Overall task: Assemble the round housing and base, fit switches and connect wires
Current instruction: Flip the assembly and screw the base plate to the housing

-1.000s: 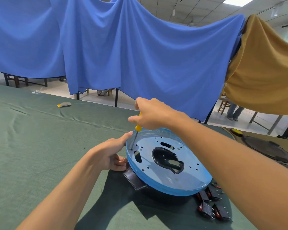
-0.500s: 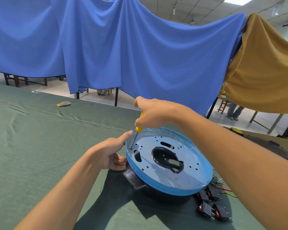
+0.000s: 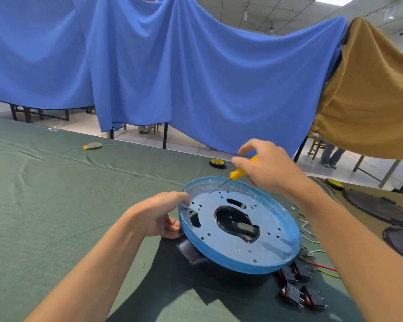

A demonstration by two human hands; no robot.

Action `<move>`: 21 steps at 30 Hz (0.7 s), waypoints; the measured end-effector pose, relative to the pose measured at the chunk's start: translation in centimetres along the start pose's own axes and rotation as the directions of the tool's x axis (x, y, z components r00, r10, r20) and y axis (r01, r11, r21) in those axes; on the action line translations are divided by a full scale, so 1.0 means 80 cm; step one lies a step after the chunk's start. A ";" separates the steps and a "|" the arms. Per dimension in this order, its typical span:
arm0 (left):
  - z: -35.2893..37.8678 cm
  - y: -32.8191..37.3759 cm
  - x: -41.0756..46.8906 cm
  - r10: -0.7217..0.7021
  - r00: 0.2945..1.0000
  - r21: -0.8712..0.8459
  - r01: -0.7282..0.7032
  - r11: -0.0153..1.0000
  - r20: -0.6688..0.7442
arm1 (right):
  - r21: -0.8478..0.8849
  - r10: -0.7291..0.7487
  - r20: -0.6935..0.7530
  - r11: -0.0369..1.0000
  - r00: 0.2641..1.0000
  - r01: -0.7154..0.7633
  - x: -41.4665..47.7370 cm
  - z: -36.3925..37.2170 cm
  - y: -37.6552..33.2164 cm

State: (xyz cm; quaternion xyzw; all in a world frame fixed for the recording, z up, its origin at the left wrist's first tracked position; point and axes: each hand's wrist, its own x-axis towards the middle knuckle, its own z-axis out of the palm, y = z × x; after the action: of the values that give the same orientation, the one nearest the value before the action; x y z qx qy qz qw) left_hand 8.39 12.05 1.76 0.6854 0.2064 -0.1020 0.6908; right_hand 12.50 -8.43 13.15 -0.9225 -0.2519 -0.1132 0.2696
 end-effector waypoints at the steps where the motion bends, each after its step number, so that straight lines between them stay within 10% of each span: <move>1: 0.001 0.000 0.001 0.006 1.000 0.005 -0.006 1.000 -0.011 | 0.028 0.015 -0.030 1.000 0.999 -0.014 -0.008 0.003 0.013; 21: -0.003 0.002 -0.003 0.010 1.000 -0.016 -0.010 1.000 -0.016 | 0.283 0.315 -0.269 0.929 0.910 -0.238 -0.096 0.059 0.114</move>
State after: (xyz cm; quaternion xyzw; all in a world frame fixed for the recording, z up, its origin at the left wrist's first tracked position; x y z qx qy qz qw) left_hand 8.24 12.29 2.00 0.6816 0.2094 -0.0912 0.6952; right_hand 11.15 -15.59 2.58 -0.8794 -0.0844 -0.1848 0.4305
